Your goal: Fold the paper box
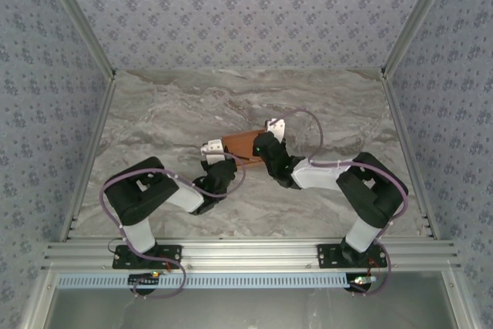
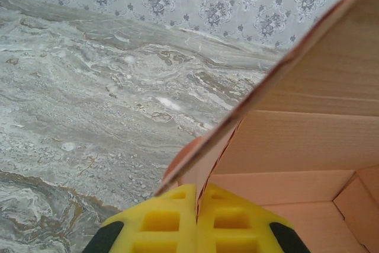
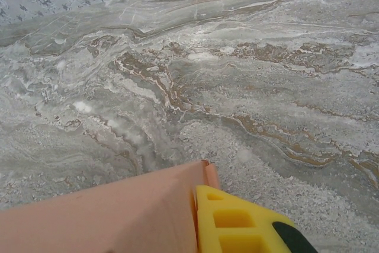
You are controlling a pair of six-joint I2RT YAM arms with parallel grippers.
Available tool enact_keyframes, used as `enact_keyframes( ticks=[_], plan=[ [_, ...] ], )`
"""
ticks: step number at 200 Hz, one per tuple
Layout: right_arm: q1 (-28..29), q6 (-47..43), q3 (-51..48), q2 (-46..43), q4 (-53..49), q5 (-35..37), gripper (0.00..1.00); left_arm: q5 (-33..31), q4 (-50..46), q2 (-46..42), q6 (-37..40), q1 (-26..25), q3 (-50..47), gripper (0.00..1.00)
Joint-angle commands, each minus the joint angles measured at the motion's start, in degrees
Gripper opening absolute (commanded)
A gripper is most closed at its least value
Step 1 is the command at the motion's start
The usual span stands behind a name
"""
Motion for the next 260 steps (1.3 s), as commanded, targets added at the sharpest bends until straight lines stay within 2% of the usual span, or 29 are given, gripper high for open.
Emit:
enact_keyframes(
  ticks=[1, 73, 113, 167, 200, 227, 260],
  plan=[
    [-0.1, 1.5, -2.6, -0.7, -2.4, 4.5, 0.11, -3.9, -0.7, 1.3, 0.8, -0.4, -2.2, 0.01],
    [1.7, -2.2, -5.5, -0.5, 0.2, 7.4, 0.1, -4.1, 2.8, 2.8, 3.0, -1.4, -4.1, 0.05],
    [2.1, -4.0, -5.4, -0.8, -0.1, 8.9, 0.09, -3.7, 2.9, 1.1, 5.3, -2.0, -5.4, 0.17],
    [2.3, -4.7, -5.1, -0.7, -0.1, 9.3, 0.09, -1.6, -2.0, -3.5, 3.5, -2.3, -6.9, 0.28],
    [2.4, -5.0, -4.1, -0.8, -0.7, 8.7, 0.09, -0.3, -5.1, -7.7, 2.3, -2.4, -8.2, 0.31],
    [2.3, -5.7, -3.1, -0.2, -1.2, 8.4, 0.09, 1.8, -8.0, -13.4, 4.5, -2.3, -8.9, 0.33],
    [2.4, -6.2, -2.6, 0.0, -1.6, 8.2, 0.09, 10.3, -18.4, -24.4, 6.9, 1.1, -8.1, 0.35]
  ],
)
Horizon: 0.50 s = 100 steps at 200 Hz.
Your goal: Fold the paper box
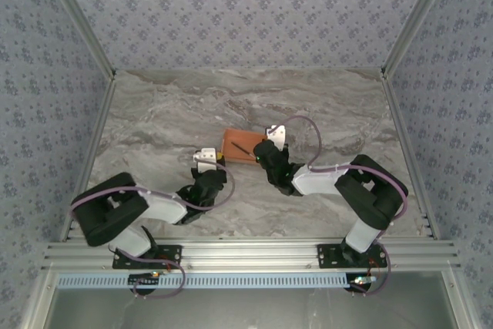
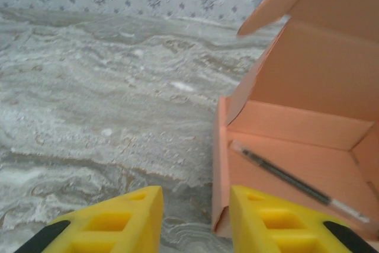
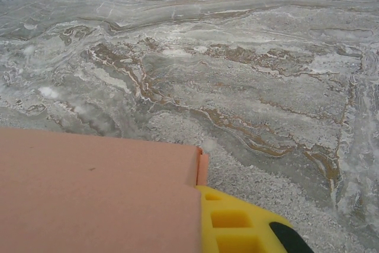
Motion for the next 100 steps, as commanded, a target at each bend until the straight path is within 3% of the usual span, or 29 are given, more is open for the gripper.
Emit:
enact_keyframes(
  ticks=[1, 30, 54, 77, 100],
  plan=[
    [0.1, -1.2, 1.0, 0.1, -3.8, 1.4, 0.09, 7.0, -8.3, -8.1, 2.1, 2.8, 0.5, 0.36],
    [0.1, -1.7, 1.3, 0.2, -4.0, 1.4, 0.09, 16.4, -20.8, -21.4, 2.7, 9.5, 1.8, 0.39],
    [0.1, -1.8, 1.6, 0.5, -3.8, 1.2, 0.09, 22.4, -28.9, -29.1, 2.0, 15.4, 4.7, 0.47],
    [0.1, -1.9, 2.0, 0.9, -3.8, 0.9, 0.09, 32.1, -37.2, -27.6, 0.7, 22.2, 12.3, 0.5],
    [0.2, -2.1, 2.1, 1.1, -3.8, 0.9, 0.09, 38.2, -43.3, -19.6, 2.2, 24.9, 21.7, 0.52]
  ],
)
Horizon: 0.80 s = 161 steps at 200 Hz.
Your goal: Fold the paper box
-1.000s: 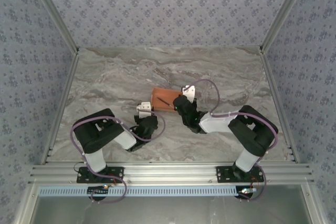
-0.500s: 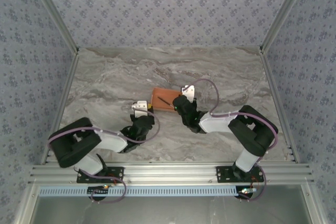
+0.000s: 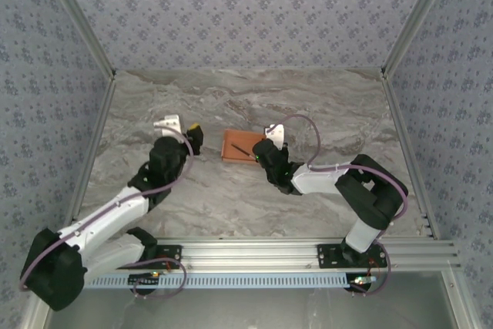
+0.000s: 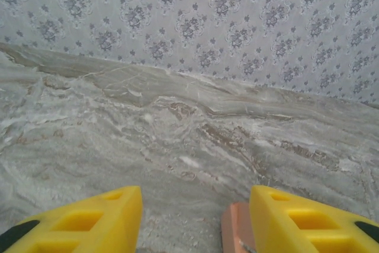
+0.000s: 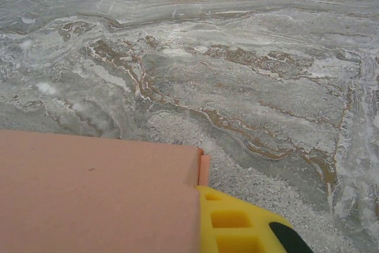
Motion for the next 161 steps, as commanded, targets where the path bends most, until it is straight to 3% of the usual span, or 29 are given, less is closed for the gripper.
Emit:
enact_keyframes(
  ticks=[1, 73, 106, 161],
  plan=[
    [0.2, -0.8, 1.2, 1.1, -2.4, 0.9, 0.09, 11.1, -11.0, 6.5, 0.9, 1.9, 8.9, 0.52],
    [0.3, -1.7, 1.8, 0.8, -3.1, 1.1, 0.09, 22.3, -25.8, 32.4, 8.3, 3.5, 33.4, 0.54],
    [0.0, -2.2, 2.1, 0.9, -3.1, 1.2, 0.09, 27.7, -27.5, 34.8, 8.9, 3.5, 33.7, 0.53],
    [-0.4, -2.6, 3.1, 1.3, -3.4, 0.6, 0.09, 29.8, -27.6, 35.3, 9.0, 3.5, 30.9, 0.48]
  ],
)
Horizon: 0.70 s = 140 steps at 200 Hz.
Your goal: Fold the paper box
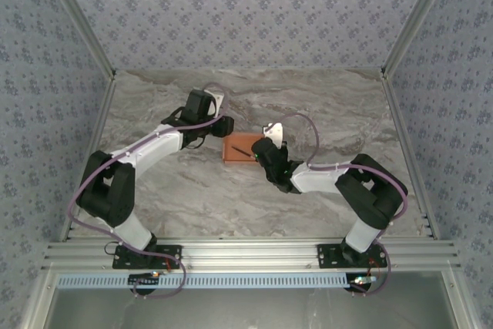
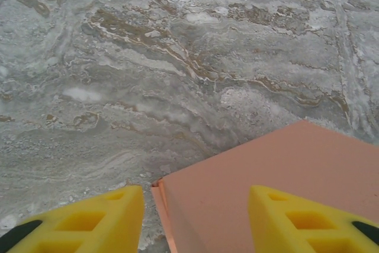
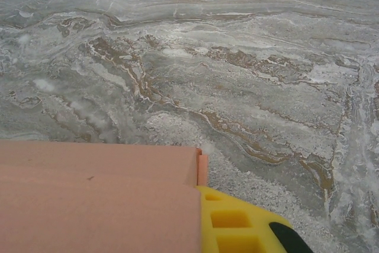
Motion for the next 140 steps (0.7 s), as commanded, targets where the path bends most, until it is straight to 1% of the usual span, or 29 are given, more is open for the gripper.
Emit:
enact_keyframes(
  ticks=[1, 93, 140],
  plan=[
    [-0.3, -0.8, 1.7, 1.1, -1.7, 0.6, 0.09, 2.5, -2.1, 0.4, 1.2, 0.1, -1.1, 0.48],
    [-1.3, 2.6, 4.9, 1.9, -5.6, -2.4, 0.12, 3.5, 1.4, 0.6, -2.2, -0.2, -4.4, 0.47],
    [-1.5, 3.2, 3.8, 1.7, -5.9, -3.3, 0.15, 2.0, 1.1, 1.3, -1.9, -0.4, -4.7, 0.45]
  ],
)
